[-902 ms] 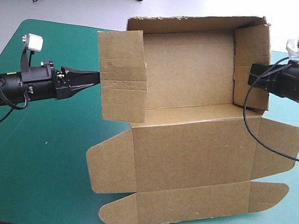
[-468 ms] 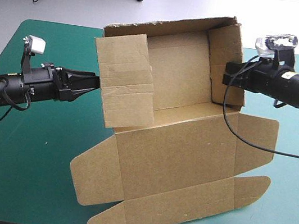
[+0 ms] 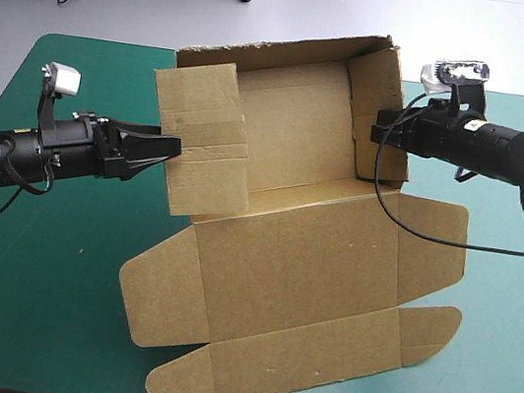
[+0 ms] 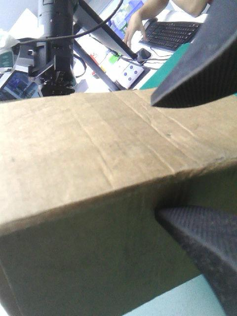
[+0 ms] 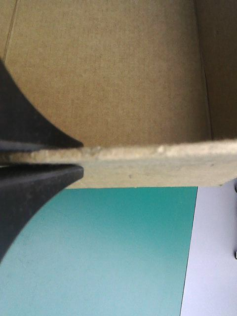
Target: Fold the box
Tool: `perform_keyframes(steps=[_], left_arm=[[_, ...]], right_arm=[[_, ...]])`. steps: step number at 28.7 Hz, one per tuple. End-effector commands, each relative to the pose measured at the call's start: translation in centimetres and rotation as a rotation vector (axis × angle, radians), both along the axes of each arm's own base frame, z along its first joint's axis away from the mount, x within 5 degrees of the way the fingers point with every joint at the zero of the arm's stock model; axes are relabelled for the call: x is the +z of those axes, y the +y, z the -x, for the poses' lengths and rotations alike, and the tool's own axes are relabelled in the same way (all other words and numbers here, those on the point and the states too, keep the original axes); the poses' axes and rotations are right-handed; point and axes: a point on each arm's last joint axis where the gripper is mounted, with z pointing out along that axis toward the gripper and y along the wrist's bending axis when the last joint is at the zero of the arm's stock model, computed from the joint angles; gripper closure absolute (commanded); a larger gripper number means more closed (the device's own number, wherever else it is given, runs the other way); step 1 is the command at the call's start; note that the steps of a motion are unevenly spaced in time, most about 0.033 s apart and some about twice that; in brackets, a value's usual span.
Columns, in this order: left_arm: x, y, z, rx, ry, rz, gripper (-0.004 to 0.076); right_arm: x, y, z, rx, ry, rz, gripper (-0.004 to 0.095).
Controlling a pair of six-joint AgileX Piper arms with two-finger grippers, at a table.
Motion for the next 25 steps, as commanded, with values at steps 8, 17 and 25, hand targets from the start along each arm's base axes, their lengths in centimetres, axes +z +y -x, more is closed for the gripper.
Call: perform_keyframes(steps=[8,17,25], left_arm=[[1.3,0.6,-0.4,0.140,-0.063,-0.025,0.0300],[-0.3,1.0,-2.2,0.162,-0.006,-0.058,0.0301],[-1.1,-0.8,-3.0,0.151,-0.009,-0.123,0.0732]], right_arm=[[2.8,1.7,1.1,0.006,-0.108,-0.101,0.0904],[3.0,4.0,1.7,0.053,-0.132,-0.122,0.0904],[2.9,5.5,2.3,0.093,-0.097,-0.133,0.0903]])
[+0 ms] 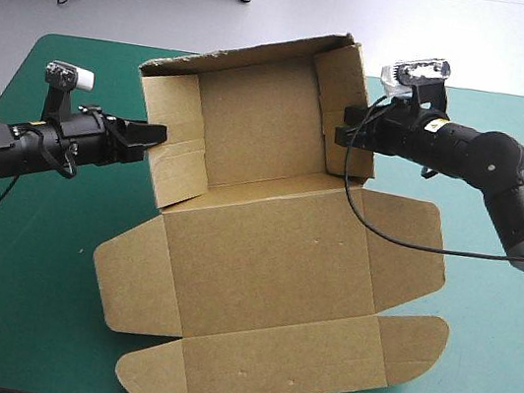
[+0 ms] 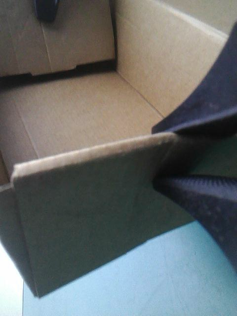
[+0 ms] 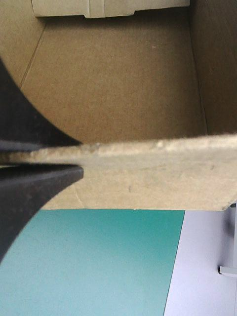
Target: Fold the box
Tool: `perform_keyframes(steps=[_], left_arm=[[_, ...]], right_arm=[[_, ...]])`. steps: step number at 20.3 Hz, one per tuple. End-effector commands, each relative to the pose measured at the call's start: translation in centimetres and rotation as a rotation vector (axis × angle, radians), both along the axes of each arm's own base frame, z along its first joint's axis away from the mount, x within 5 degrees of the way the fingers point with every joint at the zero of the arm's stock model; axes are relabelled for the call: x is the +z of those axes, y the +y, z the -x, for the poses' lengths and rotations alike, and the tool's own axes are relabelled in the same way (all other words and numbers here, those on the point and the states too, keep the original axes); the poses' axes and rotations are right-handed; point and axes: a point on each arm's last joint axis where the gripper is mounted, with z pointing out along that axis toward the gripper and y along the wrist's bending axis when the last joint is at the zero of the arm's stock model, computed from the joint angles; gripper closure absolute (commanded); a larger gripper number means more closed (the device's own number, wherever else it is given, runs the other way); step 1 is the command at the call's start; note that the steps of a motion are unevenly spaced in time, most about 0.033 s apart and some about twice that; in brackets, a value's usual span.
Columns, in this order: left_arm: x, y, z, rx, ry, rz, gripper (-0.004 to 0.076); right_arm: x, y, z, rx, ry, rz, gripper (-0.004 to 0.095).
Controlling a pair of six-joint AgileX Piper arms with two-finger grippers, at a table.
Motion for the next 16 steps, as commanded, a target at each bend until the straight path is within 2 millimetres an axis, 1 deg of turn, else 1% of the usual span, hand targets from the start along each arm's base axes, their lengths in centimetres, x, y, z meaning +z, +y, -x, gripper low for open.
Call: perform_keyframes(steps=[1,2,3,4,5,6,8,10,12,14,16], left_arm=[[1.9,-2.1,0.8,-0.056,-0.048,0.063,0.0734],[1.8,-3.1,0.8,-0.061,-0.045,0.014,0.0734],[1.8,-3.5,0.8,-0.056,-0.041,-0.029,0.0734],[2.2,-4.3,0.9,-0.045,-0.037,-0.116,0.0734],[2.5,-4.6,1.0,-0.037,-0.028,-0.142,0.0734],[3.3,-5.3,1.1,-0.021,-0.031,-0.212,0.0734],[4.0,-6.2,0.8,-0.010,-0.005,-0.297,0.0734],[3.4,-6.7,-0.1,-0.006,0.073,-0.399,0.0734],[1.9,-7.3,-1.6,-0.021,0.151,-0.449,0.0734],[-0.2,-7.8,-3.5,-0.027,0.228,-0.475,0.0734],[-1.2,-8.0,-4.3,-0.031,0.258,-0.487,0.0734]], right_arm=[[2.7,1.0,1.8,0.028,-0.016,-0.135,0.0903],[2.2,1.3,2.0,0.031,0.020,-0.100,0.0903],[1.9,1.5,2.2,0.032,0.040,-0.074,0.0903],[1.1,1.8,2.6,0.021,0.099,0.005,0.0903],[0.8,1.8,2.7,0.007,0.129,0.042,0.0903],[0.1,1.8,3.1,-0.017,0.183,0.114,0.0903],[-0.7,1.6,3.3,-0.047,0.246,0.176,0.0904],[-1.4,1.6,2.8,-0.065,0.275,0.210,0.0904],[-2.6,1.8,1.8,-0.074,0.304,0.238,0.0906],[-5.1,2.1,-0.1,-0.083,0.375,0.270,0.0906],[-6.5,2.5,-1.1,-0.083,0.413,0.277,0.0907]])
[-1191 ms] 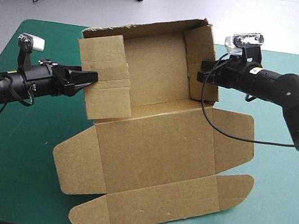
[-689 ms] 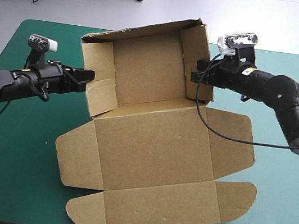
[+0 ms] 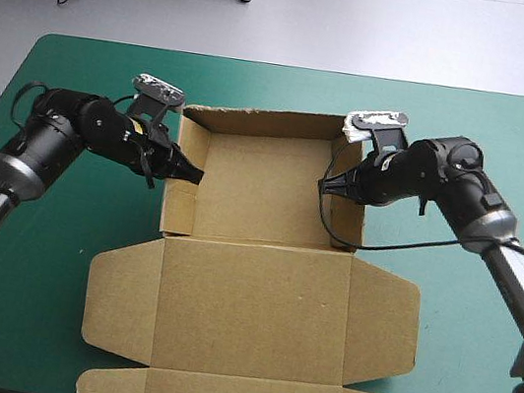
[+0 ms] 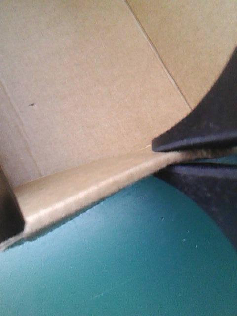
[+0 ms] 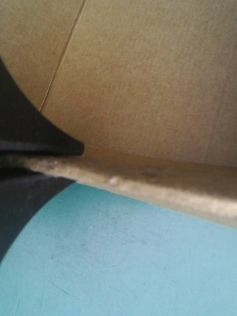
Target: Fold the box
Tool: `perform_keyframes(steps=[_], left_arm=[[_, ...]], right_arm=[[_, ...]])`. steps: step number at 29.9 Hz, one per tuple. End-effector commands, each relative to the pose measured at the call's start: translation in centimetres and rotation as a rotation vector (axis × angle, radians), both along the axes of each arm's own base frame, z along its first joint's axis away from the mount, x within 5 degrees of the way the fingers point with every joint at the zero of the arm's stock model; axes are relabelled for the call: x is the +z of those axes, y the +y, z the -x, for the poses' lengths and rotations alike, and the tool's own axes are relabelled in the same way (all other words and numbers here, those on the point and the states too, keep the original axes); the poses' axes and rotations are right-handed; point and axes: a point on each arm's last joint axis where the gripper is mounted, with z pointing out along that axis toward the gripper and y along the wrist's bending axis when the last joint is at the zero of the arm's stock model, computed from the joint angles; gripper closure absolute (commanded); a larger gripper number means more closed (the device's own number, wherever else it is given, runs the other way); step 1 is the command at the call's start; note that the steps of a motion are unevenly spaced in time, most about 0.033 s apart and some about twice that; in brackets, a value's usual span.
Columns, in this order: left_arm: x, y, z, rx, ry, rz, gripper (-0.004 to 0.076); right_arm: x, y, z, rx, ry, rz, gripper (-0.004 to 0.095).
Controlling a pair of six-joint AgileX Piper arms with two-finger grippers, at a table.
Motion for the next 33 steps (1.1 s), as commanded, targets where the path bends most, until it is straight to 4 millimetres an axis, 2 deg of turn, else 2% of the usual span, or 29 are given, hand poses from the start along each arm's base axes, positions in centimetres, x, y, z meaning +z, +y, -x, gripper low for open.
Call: perform_keyframes(steps=[1,6,10,19,23,25,27,30,33], left_arm=[[0.5,-0.9,-0.8,-0.010,-0.034,0.041,0.0734],[-2.4,-1.3,-2.6,0.012,0.048,-0.005,0.0734],[-4.1,-1.5,-3.6,0.012,0.092,-0.025,0.0734],[-5.7,-2.0,-5.3,0.021,0.097,-0.027,0.0734],[-5.4,-2.2,-5.7,0.014,0.082,-0.031,0.0733],[-5.3,-2.1,-6.0,0.006,0.076,-0.056,0.0724],[-4.8,-1.9,-6.0,0.000,0.065,-0.078,0.0686],[-4.1,-1.8,-6.2,-0.004,0.044,-0.097,0.0563],[-3.4,-1.9,-6.4,-0.002,0.026,-0.088,0.0356]], right_arm=[[0.1,0.7,-1.2,0.008,-0.033,-0.050,0.0907],[-3.1,2.0,-3.1,0.040,0.043,-0.074,0.0907],[-4.5,2.5,-3.9,0.074,0.058,-0.062,0.0907],[-4.3,2.3,-4.5,0.092,-0.005,-0.022,0.0904],[-4.3,2.0,-4.6,0.103,-0.021,0.031,0.0870],[-4.4,1.8,-4.6,0.107,-0.029,0.055,0.0815],[-4.4,1.8,-4.6,0.108,-0.032,0.064,0.0714],[-4.3,1.8,-4.7,0.106,-0.042,0.061,0.0538],[-4.3,1.8,-4.8,0.105,-0.046,0.060,0.0470]])
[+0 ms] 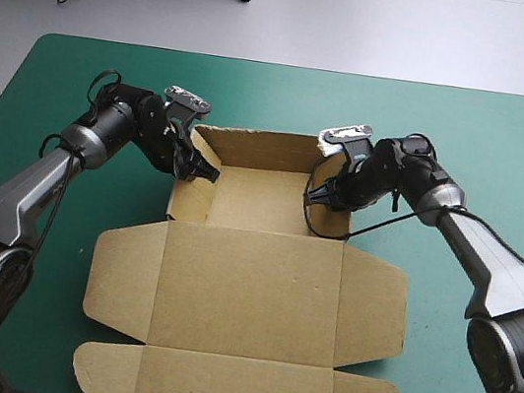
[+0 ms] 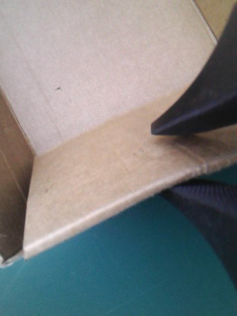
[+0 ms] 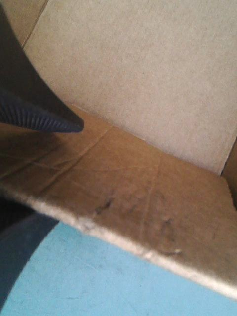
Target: Fold the box
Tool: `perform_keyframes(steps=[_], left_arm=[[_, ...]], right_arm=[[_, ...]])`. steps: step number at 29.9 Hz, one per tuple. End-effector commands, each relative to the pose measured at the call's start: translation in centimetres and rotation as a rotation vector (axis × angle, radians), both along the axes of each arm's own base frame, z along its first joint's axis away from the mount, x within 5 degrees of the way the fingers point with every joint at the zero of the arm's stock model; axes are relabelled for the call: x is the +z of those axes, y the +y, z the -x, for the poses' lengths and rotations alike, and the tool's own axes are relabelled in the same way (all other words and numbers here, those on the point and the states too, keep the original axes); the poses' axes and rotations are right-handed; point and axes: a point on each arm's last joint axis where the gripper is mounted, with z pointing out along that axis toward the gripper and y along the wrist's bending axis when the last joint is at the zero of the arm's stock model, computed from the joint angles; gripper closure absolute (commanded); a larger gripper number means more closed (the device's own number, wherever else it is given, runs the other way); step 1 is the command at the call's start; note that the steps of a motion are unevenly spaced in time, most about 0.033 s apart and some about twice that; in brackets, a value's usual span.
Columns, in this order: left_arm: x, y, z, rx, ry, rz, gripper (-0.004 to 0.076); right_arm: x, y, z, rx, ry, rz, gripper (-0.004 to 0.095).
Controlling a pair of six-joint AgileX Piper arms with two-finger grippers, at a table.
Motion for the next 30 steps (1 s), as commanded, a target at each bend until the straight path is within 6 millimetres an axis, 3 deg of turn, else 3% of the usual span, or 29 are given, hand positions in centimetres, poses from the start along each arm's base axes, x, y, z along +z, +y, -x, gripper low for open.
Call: perform_keyframes(steps=[1,3,5,12,18,22,30], left_arm=[[3.2,-0.4,0.2,-0.006,-0.107,0.044,0.0290],[3.2,-0.3,0.2,0.013,-0.104,0.052,0.0204],[3.2,-0.3,0.2,0.057,-0.091,0.073,0.0174],[3.1,-0.3,0.4,0.067,-0.060,0.074,0.0176],[3.4,-0.3,0.5,0.064,-0.056,0.072,0.0176],[5.7,-0.4,0.4,0.065,-0.084,0.089,0.0176],[12.8,-0.1,1.7,0.049,-0.121,0.113,0.0176]], right_arm=[[2.9,0.1,0.1,0.007,-0.116,-0.046,0.0470],[3.0,0.1,0.1,0.006,-0.122,-0.048,0.0470],[3.0,0.1,0.0,0.005,-0.128,-0.050,0.0470],[3.7,0.2,-0.2,0.001,-0.150,-0.061,0.0470],[7.0,0.4,-0.7,0.000,-0.229,-0.097,0.0470],[8.6,0.4,-0.7,-0.003,-0.245,-0.106,0.0470],[9.9,-0.1,-0.3,-0.027,-0.205,-0.066,0.0470]])
